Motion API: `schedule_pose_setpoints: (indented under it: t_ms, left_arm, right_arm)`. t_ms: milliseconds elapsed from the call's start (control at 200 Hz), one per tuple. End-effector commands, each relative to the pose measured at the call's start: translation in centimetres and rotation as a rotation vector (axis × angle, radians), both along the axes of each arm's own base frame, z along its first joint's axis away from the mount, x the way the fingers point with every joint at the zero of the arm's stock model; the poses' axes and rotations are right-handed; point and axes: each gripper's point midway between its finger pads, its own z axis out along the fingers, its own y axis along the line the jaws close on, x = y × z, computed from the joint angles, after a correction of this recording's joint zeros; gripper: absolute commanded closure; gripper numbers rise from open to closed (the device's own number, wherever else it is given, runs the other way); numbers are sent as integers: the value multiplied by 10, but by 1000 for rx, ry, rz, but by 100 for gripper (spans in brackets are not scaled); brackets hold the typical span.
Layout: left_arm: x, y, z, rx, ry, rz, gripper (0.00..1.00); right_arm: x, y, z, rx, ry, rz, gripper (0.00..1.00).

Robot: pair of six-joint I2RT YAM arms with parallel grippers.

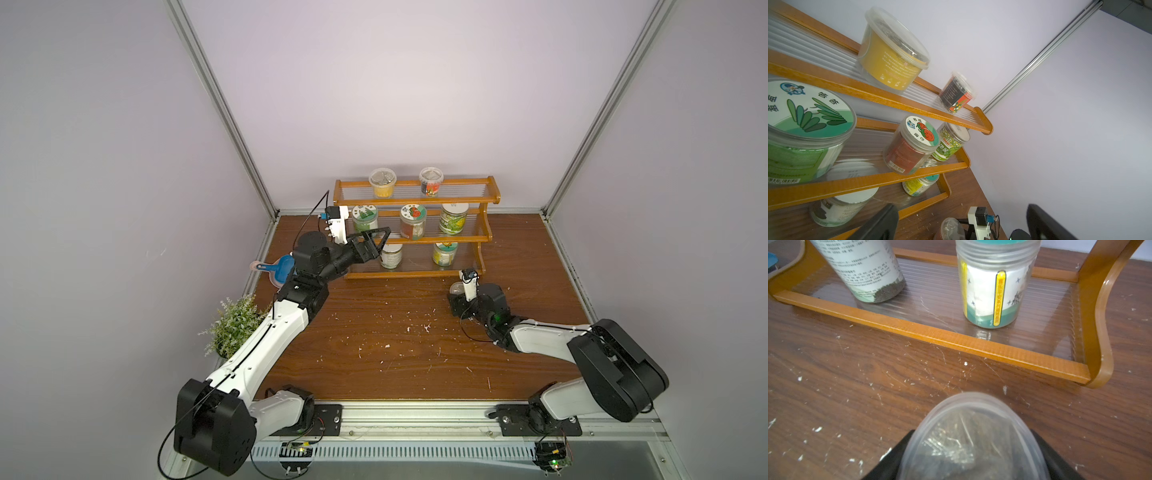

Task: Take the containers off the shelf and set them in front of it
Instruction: Place the container at the center of the board.

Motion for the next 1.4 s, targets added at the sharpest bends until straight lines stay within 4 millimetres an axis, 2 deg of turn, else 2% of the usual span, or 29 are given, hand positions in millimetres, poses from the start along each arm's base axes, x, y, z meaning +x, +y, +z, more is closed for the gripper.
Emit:
schedule_pose_setpoints:
  t_ms: [0, 160, 390, 535, 811, 1091, 1216, 1271, 1396]
  left_arm:
    - [-2, -6, -1, 7, -19, -24, 0]
    - [0, -7, -3, 6, -16, -29, 0]
    - [4, -10, -5, -2, -13, -38, 0]
    - [3, -10, -5, 0, -14, -42, 0]
    - [4, -11, -4, 8, -18, -44, 0]
    - [5, -12, -5, 13, -18, -49, 0]
    - [6, -12, -3, 14, -22, -50, 0]
    - [6, -12, -2, 11, -25, -50, 0]
    - [7, -13, 0, 1, -29, -56, 0]
  right_arm:
    - [20, 9, 30, 51, -102, -22, 22]
    - [22, 11, 13, 35, -75, -18, 20]
    - [19, 10, 5, 14, -58, -11, 14]
    - [15, 13, -6, -5, -23, -4, 2]
    - [6, 6, 9, -24, -10, -19, 1]
    - [-33, -10, 15, -5, 67, -9, 1]
    - [-46, -9, 40, 36, 59, 27, 1]
    - [-48, -7, 64, 56, 28, 49, 1]
    - [-42, -3, 136, 89, -120, 73, 1]
